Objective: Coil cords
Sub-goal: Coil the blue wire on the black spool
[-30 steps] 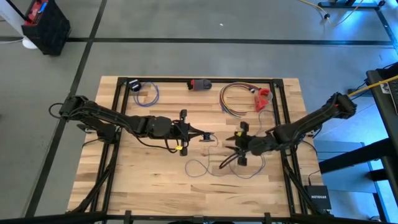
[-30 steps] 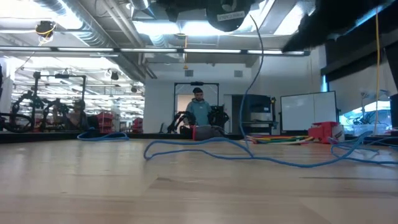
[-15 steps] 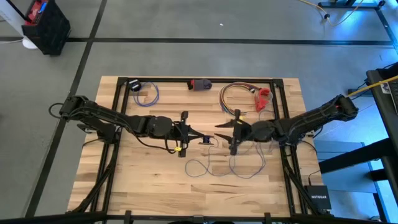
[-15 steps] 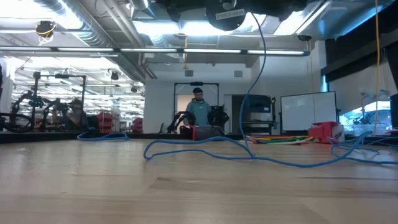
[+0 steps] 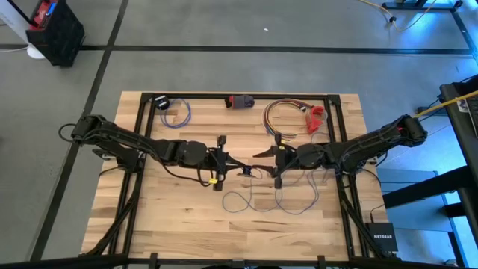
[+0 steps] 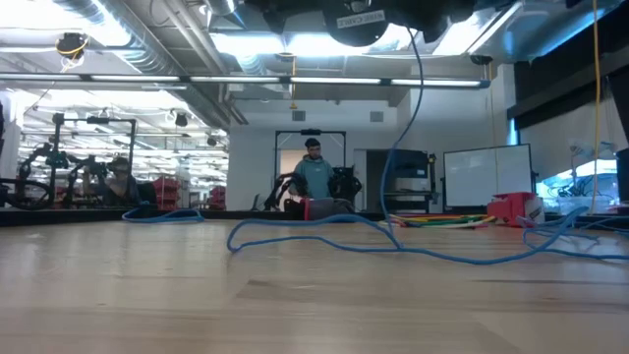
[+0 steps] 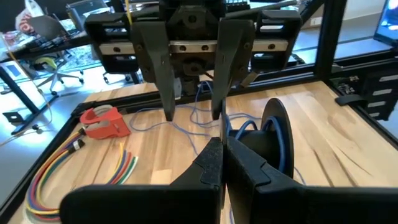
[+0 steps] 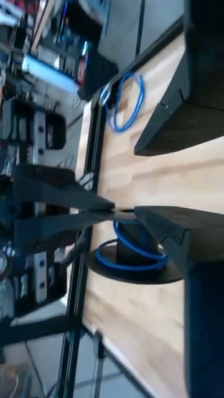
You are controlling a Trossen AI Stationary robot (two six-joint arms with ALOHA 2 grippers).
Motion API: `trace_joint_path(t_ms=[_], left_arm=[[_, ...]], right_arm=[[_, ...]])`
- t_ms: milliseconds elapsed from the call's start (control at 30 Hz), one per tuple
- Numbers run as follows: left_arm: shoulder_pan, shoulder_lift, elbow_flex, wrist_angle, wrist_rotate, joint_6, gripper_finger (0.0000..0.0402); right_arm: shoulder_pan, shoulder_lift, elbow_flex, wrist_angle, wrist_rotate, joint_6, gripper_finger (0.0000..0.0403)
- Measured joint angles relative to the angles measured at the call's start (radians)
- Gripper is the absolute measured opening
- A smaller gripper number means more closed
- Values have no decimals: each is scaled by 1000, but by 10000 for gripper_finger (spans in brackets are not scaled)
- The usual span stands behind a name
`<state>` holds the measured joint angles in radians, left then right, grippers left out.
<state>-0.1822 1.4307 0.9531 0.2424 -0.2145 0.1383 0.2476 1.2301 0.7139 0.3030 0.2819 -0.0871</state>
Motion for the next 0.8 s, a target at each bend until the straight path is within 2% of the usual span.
trace_joint_path(t_ms=[167,333,633,800], left_arm=[[0,0,0,1,-7,0,0],[1,0,0,1,-8,0,0],[1,0,0,9,-7,0,0],[1,0,0,9,-7,0,0]], right_arm=[[1,-40,0,-22,26,-19,147],[1,-55,0,-18,-45,-15,147],[1,8,0,9,-57,0,145],[-8,11,0,12,-59,-37,111]])
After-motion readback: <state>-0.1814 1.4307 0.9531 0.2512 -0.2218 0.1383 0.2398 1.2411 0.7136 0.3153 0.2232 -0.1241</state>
